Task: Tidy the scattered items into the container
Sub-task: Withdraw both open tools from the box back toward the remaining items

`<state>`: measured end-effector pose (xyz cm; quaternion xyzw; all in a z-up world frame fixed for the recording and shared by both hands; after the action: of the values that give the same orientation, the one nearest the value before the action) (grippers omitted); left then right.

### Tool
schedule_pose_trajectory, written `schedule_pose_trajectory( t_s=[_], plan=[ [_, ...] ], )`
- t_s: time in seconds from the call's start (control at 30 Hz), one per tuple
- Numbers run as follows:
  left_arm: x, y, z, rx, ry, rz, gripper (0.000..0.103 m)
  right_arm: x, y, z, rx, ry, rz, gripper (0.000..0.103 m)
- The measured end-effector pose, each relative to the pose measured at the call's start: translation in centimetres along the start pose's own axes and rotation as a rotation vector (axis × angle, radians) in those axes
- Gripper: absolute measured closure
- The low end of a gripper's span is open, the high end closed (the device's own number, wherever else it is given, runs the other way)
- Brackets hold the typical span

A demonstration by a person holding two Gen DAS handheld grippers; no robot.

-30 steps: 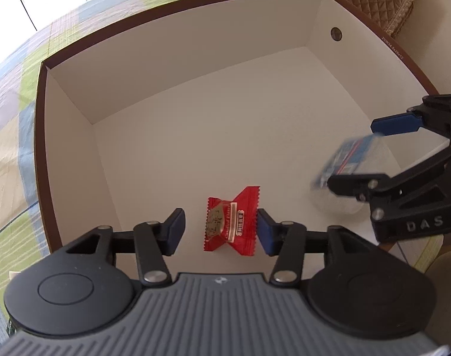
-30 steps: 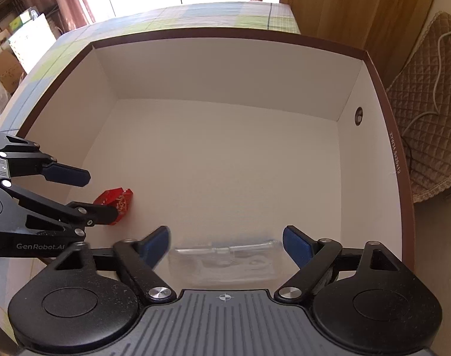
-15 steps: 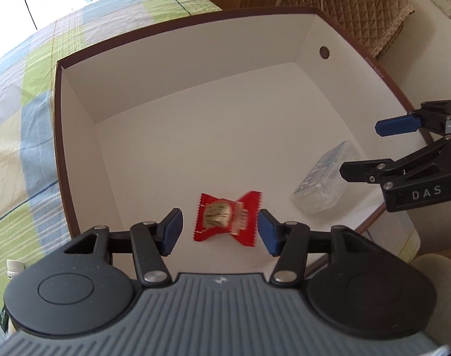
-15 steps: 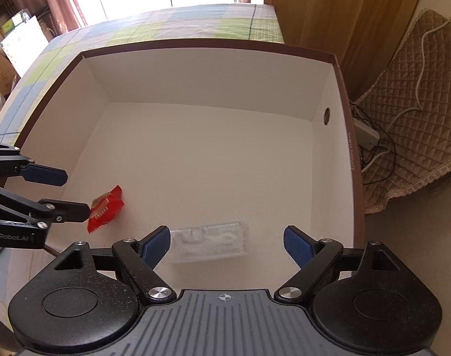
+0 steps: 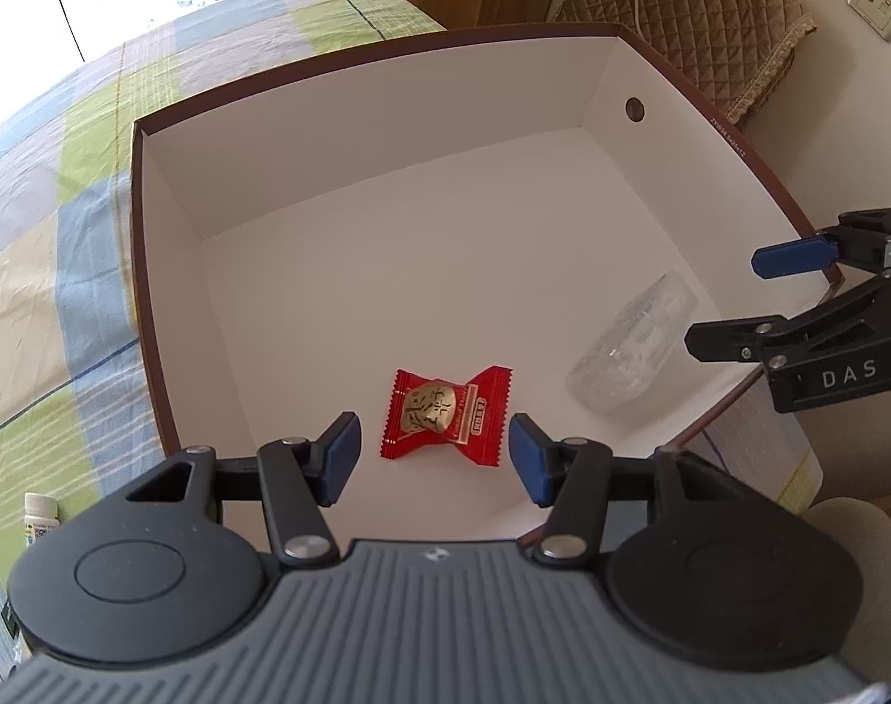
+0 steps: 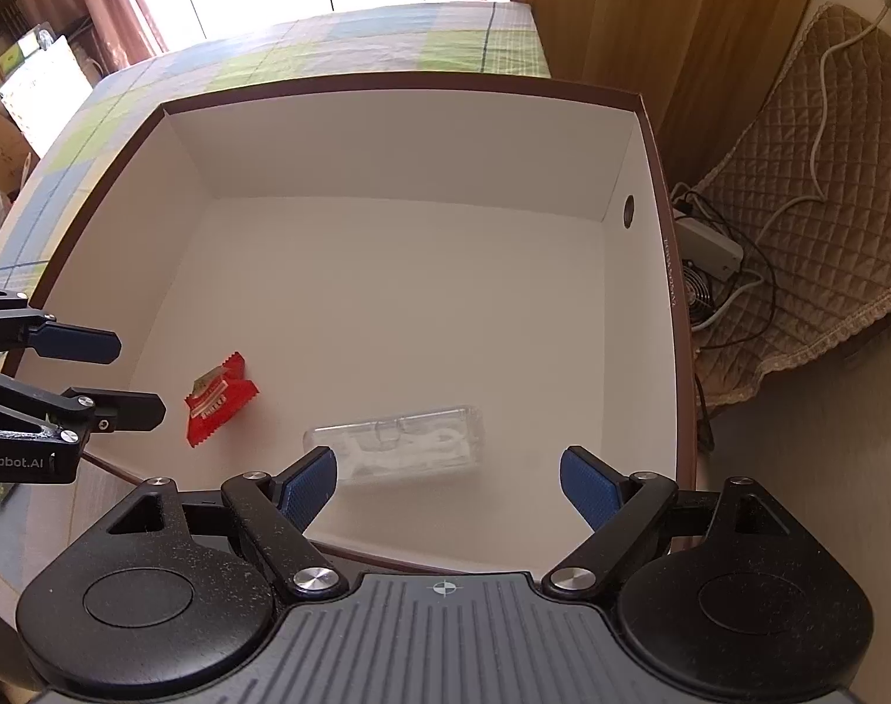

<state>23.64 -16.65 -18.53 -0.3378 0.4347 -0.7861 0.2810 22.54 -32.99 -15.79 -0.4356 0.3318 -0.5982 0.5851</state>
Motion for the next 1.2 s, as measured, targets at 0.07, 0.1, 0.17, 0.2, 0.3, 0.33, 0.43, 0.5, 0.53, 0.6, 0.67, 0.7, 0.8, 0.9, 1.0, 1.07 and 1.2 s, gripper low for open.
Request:
schedule_pose_trajectory(
  t_s=[0.07,0.1,0.17,0.2,0.3,0.33,0.43,0.5,0.53,0.6,0.67,0.7,0.8,0.9,1.0,1.07,1.2],
  plan=[
    [0.0,-0.4,-0.1,0.002,-0.002,0.001,0.052,-0.1,-0.2,0.0,0.002,0.003,0.001,0.014],
    [0.0,-0.6,-0.1,0.004,-0.003,0.002,0.052,-0.1,-0.3,0.0,0.003,0.004,0.001,0.014],
    [0.2,-0.9,-0.2,0.009,-0.001,0.007,0.052,-0.2,-0.5,0.0,0.007,0.008,0.001,0.014],
    [0.2,-1.1,-0.2,0.012,0.000,0.010,0.052,-0.2,-0.6,0.0,0.008,0.011,0.002,0.014],
    [0.4,-1.6,-0.2,0.024,0.002,0.017,0.052,-0.2,-1.0,0.0,0.013,0.020,0.004,0.014],
    [0.5,-1.8,-0.3,0.027,0.000,0.019,0.052,-0.3,-1.1,0.0,0.013,0.020,0.003,0.014],
    [0.5,-2.5,-0.4,0.037,-0.014,0.018,0.052,-0.4,-1.5,0.0,0.016,0.022,-0.001,0.014],
    [0.6,-2.9,-0.4,0.046,-0.020,0.019,0.052,-0.4,-1.7,0.0,0.020,0.029,-0.002,0.014],
    [0.7,-3.2,-0.4,0.052,-0.023,0.020,0.051,-0.4,-1.9,-0.1,0.022,0.035,-0.003,0.014],
    [0.8,-3.8,-0.5,0.065,-0.028,0.022,0.051,-0.4,-2.2,-0.1,0.026,0.046,-0.005,0.014],
    [0.9,-4.5,-0.5,0.077,-0.032,0.023,0.051,-0.4,-2.5,-0.1,0.030,0.057,-0.007,0.014],
    [1.0,-4.7,-0.6,0.083,-0.033,0.023,0.051,-0.4,-2.6,-0.2,0.031,0.061,-0.007,0.014],
    [1.3,-5.5,-0.8,0.094,-0.030,0.030,0.050,-0.5,-3.0,-0.4,0.034,0.071,-0.008,0.014],
    [1.7,-6.3,-1.2,0.106,-0.030,0.036,0.050,-0.7,-3.6,-0.5,0.040,0.083,-0.008,0.014],
    [1.9,-7.1,-1.6,0.119,-0.035,0.039,0.049,-0.7,-4.4,-0.6,0.053,0.101,-0.010,0.014],
    [2.1,-7.6,-1.9,0.129,-0.039,0.040,0.046,-0.8,-5.0,-0.8,0.065,0.113,-0.005,0.014],
    [2.7,-8.7,-2.6,0.147,-0.041,0.047,0.044,-1.0,-6.4,-1.1,0.087,0.134,-0.005,0.014]
  ],
)
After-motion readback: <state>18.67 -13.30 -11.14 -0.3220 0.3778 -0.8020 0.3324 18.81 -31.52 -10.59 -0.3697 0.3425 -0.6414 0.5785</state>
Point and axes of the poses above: each gripper's, at about its wrist camera, not at the fingertips, and y roughly the way its jaws point, x to its right, z to its top, the point moved 6 cm from there along y, roughly the way its jaws point, and after that the axes turned 12 degrees about -z, right-handed, at the moved point
